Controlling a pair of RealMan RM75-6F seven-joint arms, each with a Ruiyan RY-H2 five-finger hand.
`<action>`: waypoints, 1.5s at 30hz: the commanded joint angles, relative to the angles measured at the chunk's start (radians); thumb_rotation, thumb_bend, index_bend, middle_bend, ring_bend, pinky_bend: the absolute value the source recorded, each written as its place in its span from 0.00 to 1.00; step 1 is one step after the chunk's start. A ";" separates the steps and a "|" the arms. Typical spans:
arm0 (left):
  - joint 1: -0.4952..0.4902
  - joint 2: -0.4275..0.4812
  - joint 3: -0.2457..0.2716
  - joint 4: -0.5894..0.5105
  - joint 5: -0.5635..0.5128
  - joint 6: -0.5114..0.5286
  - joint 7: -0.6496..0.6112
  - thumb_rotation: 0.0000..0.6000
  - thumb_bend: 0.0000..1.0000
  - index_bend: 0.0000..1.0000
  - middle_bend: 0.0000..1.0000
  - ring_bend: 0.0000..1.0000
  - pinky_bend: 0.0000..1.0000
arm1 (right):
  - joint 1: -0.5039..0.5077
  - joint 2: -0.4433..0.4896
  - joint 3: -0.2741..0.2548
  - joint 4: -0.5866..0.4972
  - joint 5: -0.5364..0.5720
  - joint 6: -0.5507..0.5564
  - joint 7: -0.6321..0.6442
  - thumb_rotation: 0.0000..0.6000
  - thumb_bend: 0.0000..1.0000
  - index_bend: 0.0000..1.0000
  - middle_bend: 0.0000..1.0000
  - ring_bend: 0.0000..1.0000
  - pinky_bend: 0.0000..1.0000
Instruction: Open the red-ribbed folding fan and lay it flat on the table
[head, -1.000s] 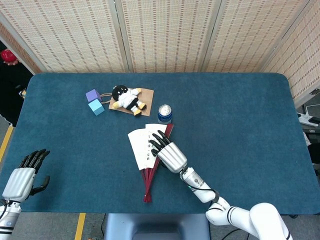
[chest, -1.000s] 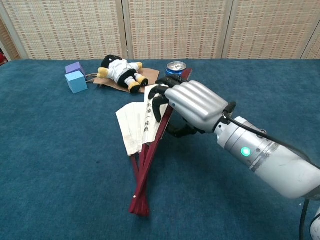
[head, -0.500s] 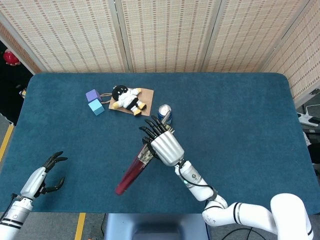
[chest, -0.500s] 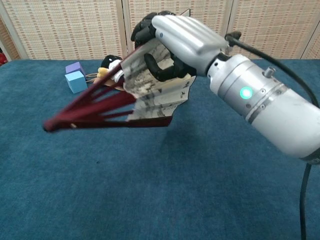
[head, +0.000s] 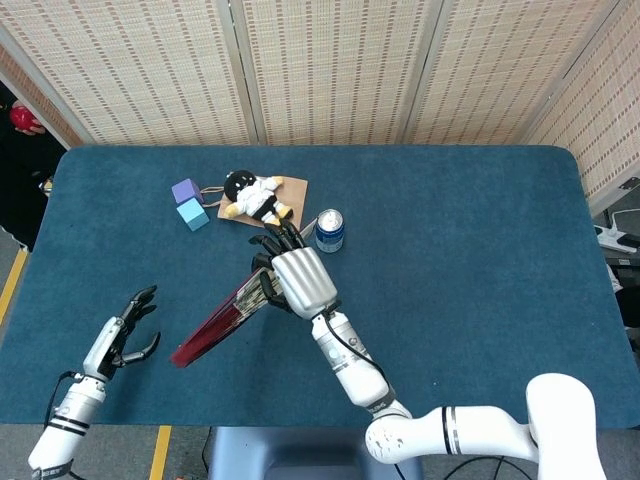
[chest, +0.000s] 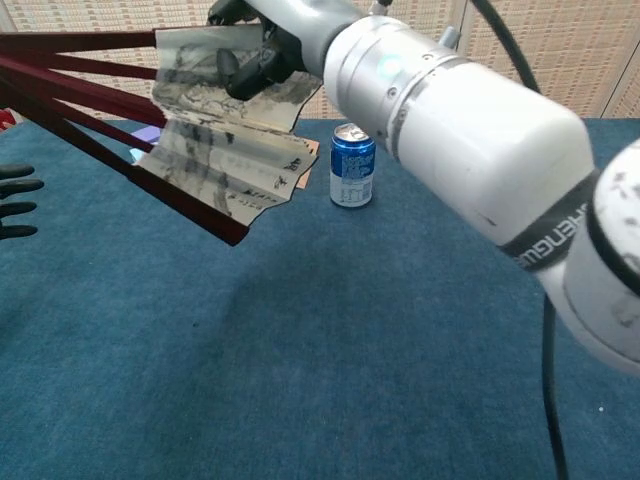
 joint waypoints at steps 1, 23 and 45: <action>-0.016 -0.029 -0.028 -0.055 -0.033 -0.013 -0.022 1.00 0.43 0.07 0.00 0.00 0.09 | 0.065 -0.060 0.051 0.011 0.113 0.005 -0.036 1.00 0.64 0.61 0.21 0.07 0.04; -0.031 -0.091 -0.011 -0.108 -0.013 0.000 0.101 1.00 0.43 0.07 0.00 0.00 0.08 | 0.258 -0.156 0.145 0.145 0.256 0.072 -0.049 1.00 0.64 0.61 0.21 0.07 0.04; -0.035 -0.222 -0.102 -0.178 -0.158 0.031 0.384 1.00 0.45 0.45 0.00 0.00 0.08 | 0.346 -0.222 0.160 0.212 0.294 0.125 -0.024 1.00 0.64 0.62 0.21 0.07 0.04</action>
